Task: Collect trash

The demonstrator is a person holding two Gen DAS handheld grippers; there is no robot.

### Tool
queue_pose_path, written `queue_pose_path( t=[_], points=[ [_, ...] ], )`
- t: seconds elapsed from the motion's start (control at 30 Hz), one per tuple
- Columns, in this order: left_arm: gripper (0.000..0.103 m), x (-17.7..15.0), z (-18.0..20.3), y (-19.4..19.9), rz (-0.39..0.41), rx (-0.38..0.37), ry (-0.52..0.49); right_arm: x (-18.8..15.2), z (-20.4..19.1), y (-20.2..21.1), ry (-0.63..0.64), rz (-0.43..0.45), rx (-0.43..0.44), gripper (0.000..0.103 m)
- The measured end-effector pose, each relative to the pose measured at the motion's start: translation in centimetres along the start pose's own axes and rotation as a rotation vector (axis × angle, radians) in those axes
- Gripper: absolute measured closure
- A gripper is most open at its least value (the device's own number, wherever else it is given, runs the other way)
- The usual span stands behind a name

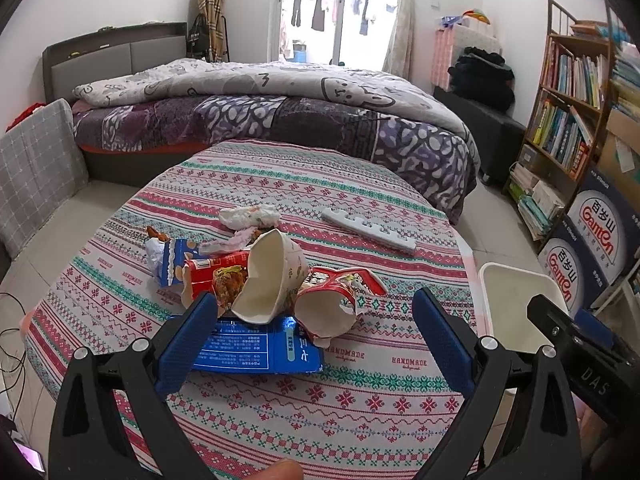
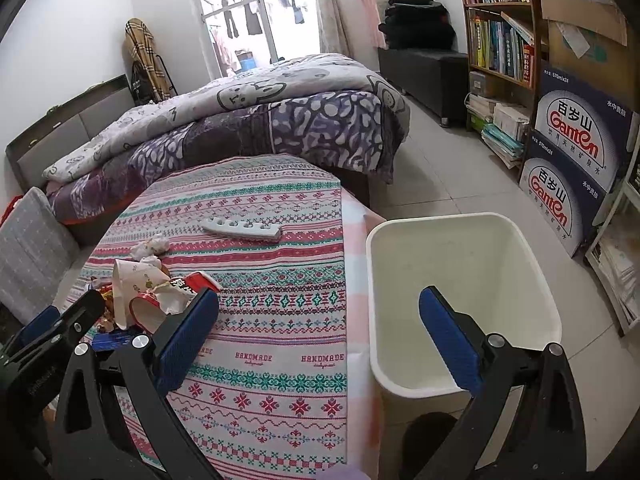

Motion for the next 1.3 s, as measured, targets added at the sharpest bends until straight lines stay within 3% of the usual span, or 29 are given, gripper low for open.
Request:
queue_pose_path(
  t=[1.3],
  points=[
    [0.008, 0.16, -1.00, -0.29, -0.008, 0.025, 0.009, -0.31, -0.44, -0.45, 0.003, -0.010, 0.004, 0.007]
  ],
)
Point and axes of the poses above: each gripper's, at about its wrist camera, not at the fingertips, and y roughly against the way its jaws point, z to its right, x to its top, the point moved 3 cm from there along -y, roughly the way its jaws point, and after that the axes turned 9 degrees about y, right-handed, at the moved point
